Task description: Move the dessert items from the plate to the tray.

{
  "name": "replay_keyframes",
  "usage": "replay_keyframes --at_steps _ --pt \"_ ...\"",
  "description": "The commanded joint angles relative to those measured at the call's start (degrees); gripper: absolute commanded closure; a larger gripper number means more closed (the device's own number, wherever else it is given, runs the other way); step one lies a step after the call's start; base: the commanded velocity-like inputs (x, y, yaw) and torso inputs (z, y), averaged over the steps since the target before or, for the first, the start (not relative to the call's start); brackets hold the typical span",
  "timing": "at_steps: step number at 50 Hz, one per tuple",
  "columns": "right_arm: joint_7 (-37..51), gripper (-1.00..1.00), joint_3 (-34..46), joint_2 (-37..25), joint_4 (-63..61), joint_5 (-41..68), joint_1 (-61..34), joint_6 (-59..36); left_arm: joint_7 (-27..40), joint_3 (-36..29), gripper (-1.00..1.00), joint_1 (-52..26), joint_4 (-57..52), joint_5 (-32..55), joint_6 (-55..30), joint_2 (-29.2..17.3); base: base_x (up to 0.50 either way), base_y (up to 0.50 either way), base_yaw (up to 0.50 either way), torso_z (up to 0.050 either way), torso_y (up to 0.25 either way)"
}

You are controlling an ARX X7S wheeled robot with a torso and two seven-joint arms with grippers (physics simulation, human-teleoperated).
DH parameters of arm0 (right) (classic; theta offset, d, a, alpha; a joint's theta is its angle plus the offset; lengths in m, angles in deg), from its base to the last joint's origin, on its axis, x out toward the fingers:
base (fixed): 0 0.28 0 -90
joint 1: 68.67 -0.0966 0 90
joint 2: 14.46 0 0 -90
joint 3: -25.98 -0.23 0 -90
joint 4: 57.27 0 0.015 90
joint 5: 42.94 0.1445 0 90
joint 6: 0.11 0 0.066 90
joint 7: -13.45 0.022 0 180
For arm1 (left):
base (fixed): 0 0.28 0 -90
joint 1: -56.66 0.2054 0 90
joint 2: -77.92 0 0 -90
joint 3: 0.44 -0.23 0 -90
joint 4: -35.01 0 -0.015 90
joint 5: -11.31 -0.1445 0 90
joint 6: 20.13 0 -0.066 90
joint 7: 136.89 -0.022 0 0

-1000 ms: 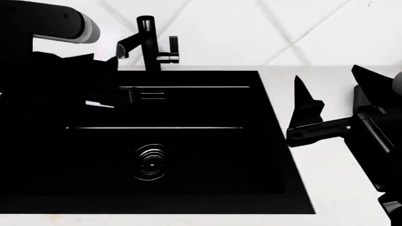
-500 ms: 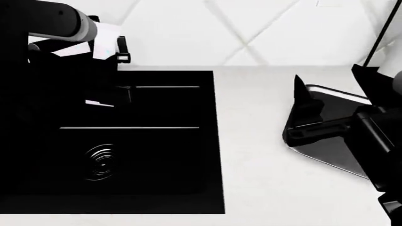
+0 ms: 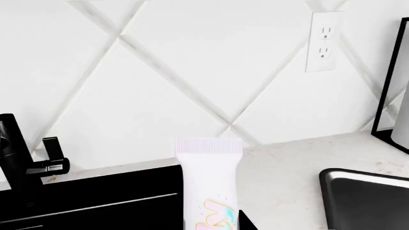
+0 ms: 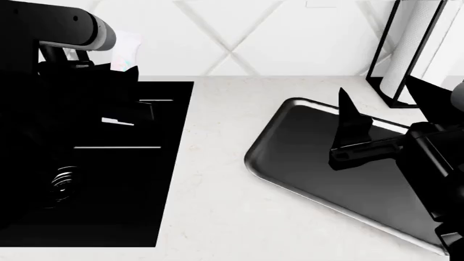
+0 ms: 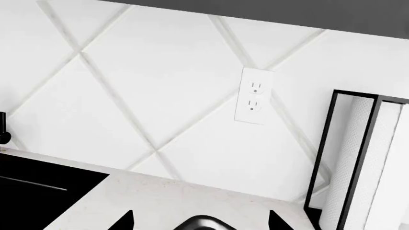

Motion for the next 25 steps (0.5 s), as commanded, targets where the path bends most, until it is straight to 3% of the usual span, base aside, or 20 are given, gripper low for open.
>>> replay_keyframes --at_steps 1,25 --pt "0.0 -1.0 0.18 -0.21 0.06 -0.05 -0.02 0.22 -0.31 0.79 1.0 0.68 0.81 0.9 0.07 0.66 0.0 -0.5 0.0 0.0 0.0" --pt "-0.31 -1.0 0.62 -0.26 0.05 -0.68 0.43 0.73 0.36 1.44 1.0 1.64 2.03 2.84 -2.03 1.26 0.0 -0.5 0.0 0.0 0.0"
